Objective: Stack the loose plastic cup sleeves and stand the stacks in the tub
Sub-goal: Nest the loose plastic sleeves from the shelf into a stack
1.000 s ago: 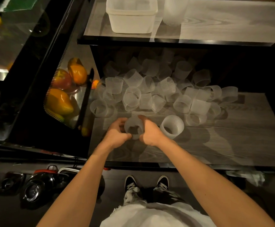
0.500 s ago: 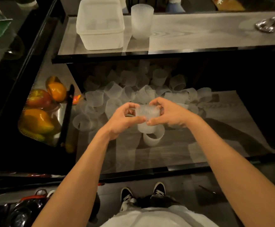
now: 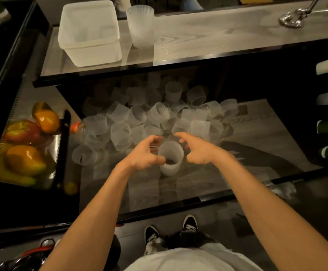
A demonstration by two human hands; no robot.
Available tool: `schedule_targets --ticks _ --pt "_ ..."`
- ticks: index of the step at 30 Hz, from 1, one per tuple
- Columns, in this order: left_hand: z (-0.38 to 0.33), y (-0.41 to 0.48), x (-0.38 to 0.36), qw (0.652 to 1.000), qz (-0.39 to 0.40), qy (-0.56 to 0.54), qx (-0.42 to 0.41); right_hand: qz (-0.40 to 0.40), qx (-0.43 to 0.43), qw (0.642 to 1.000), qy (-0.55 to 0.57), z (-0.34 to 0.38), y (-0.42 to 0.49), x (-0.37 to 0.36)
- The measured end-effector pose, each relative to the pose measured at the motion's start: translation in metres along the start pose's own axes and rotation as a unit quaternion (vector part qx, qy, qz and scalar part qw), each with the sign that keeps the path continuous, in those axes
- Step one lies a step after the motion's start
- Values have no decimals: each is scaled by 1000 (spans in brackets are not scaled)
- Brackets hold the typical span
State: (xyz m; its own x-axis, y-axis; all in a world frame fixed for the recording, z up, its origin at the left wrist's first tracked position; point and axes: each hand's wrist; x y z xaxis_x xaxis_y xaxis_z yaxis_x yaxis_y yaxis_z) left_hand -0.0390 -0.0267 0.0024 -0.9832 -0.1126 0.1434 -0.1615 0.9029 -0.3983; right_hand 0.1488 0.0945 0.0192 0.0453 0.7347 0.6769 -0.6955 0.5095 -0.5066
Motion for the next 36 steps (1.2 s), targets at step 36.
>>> schedule_targets --ticks 36 --pt "-67 132 -86 992 -47 24 113 -237 -182 903 309 -104 35 32"
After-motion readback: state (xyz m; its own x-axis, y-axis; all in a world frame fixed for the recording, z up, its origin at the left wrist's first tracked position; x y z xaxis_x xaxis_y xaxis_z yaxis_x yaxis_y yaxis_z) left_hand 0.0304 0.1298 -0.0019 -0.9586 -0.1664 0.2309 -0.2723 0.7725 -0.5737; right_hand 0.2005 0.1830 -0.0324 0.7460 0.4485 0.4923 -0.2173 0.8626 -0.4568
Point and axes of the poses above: each hand's wrist, its own y-axis towards the middle knuckle, its own x-axis out of the back of the hand, z = x × y, and after that the axes turned 9 degrees about -y, right-handed
